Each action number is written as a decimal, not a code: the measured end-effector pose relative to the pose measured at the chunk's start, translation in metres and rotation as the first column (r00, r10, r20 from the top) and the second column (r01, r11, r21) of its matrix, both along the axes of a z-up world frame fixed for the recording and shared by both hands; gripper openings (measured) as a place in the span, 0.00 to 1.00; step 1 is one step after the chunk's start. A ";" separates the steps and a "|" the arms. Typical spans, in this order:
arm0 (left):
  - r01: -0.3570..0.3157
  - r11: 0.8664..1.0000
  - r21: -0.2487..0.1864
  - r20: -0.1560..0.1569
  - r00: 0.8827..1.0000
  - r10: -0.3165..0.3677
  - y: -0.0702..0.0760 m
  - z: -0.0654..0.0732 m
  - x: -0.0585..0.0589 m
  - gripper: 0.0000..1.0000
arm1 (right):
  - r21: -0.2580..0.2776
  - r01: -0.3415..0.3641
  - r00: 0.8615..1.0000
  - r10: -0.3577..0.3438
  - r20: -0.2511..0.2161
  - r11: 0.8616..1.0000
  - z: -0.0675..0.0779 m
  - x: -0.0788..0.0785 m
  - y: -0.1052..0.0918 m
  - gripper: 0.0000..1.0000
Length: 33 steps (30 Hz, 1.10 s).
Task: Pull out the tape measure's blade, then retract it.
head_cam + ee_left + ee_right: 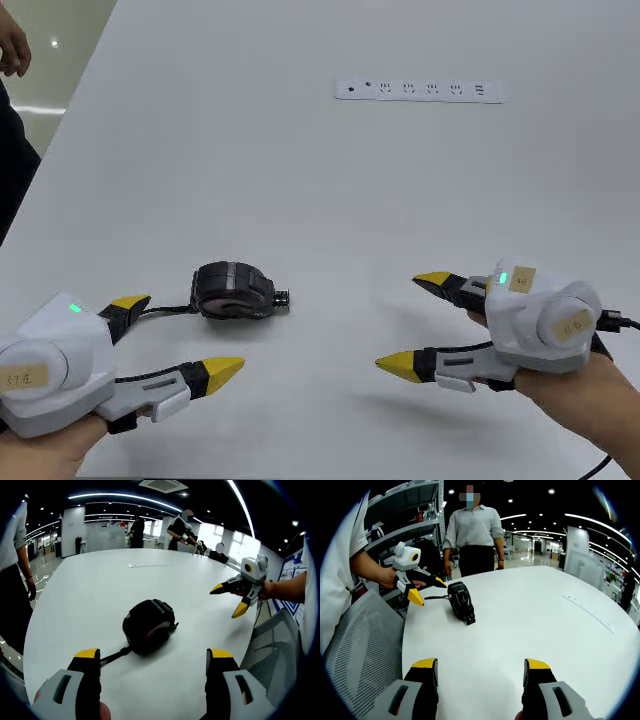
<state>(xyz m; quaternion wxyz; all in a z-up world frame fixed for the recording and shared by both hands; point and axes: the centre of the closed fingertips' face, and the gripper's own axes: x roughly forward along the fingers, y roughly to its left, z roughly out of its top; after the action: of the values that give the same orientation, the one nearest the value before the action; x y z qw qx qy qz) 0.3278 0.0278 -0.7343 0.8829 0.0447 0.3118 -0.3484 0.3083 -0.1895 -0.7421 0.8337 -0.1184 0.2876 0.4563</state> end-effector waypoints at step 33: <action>0.101 0.995 0.025 -0.003 0.995 -0.101 0.023 0.013 -0.031 0.92 | 0.014 0.174 0.985 -0.174 -0.025 0.985 0.015 -0.038 -0.069 0.89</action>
<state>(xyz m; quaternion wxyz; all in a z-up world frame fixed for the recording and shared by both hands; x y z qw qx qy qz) 0.2964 0.0508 -0.7212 0.8633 0.0711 0.3142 -0.3885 0.2708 -0.2584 -0.7270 0.8678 -0.0807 0.3027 0.3856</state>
